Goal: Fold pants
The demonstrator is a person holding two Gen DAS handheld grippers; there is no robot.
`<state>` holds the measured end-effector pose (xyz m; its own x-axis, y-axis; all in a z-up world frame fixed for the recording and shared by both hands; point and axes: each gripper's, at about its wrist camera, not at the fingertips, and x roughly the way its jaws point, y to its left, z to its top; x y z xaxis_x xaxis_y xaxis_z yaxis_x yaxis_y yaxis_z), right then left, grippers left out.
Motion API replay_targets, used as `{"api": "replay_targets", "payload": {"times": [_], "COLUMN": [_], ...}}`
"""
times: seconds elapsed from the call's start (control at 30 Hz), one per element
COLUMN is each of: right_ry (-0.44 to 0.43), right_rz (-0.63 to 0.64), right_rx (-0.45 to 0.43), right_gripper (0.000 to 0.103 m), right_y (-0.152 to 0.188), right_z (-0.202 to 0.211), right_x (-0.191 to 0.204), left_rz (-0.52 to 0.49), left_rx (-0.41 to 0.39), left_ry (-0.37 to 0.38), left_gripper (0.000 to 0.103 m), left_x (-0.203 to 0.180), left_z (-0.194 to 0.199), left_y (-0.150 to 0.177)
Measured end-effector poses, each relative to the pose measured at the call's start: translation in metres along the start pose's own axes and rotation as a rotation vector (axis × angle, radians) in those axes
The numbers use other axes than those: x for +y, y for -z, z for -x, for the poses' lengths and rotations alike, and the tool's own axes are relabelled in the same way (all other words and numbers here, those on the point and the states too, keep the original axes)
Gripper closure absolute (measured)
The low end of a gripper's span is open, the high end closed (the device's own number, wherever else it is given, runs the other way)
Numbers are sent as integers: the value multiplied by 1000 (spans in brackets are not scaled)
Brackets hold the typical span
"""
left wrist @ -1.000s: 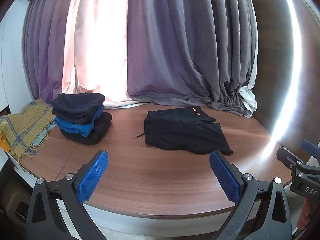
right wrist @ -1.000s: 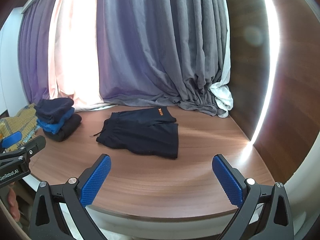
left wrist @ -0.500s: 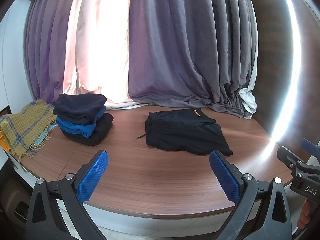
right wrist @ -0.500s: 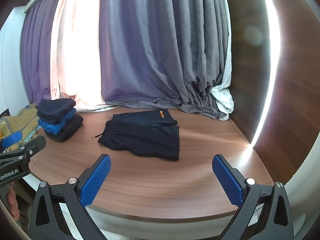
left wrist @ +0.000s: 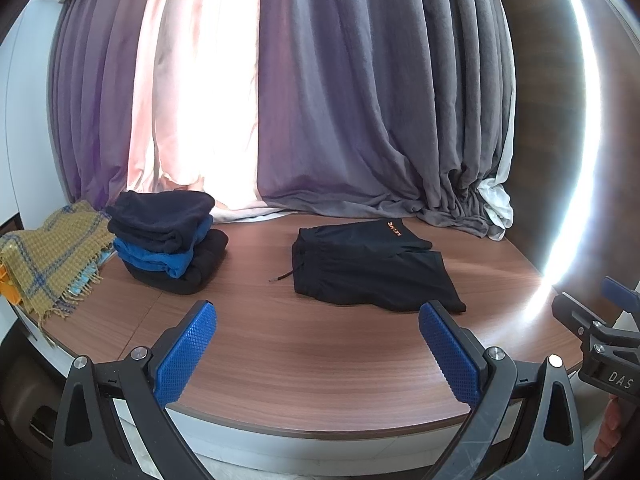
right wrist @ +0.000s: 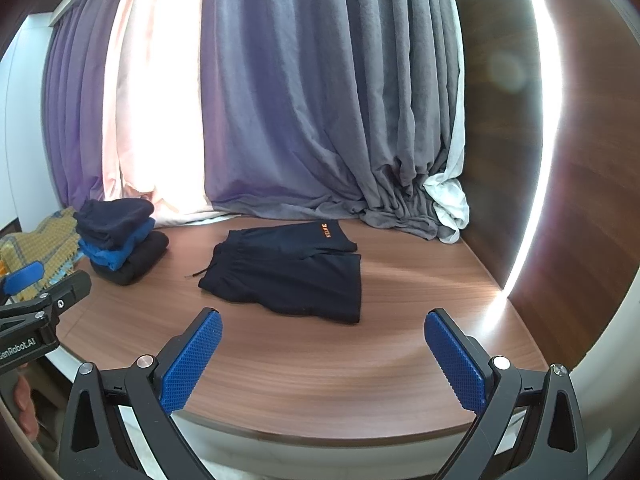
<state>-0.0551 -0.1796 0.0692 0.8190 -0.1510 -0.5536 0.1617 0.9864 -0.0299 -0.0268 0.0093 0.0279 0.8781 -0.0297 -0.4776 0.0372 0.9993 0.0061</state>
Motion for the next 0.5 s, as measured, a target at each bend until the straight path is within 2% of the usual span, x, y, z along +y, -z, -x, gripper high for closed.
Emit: {"api": "replay_targets", "payload": {"times": [0.5], "right_ry": [0], "right_rz": [-1], "right_rx": [2], "right_gripper": [1], "right_y": [0], "right_z": [-3], "right_x": [4], "left_rz": [-2], "left_rx": [3], "left_ry": [13], "left_gripper": [0], "left_x": [7], "left_z": [-6], "left_y": [-3]}}
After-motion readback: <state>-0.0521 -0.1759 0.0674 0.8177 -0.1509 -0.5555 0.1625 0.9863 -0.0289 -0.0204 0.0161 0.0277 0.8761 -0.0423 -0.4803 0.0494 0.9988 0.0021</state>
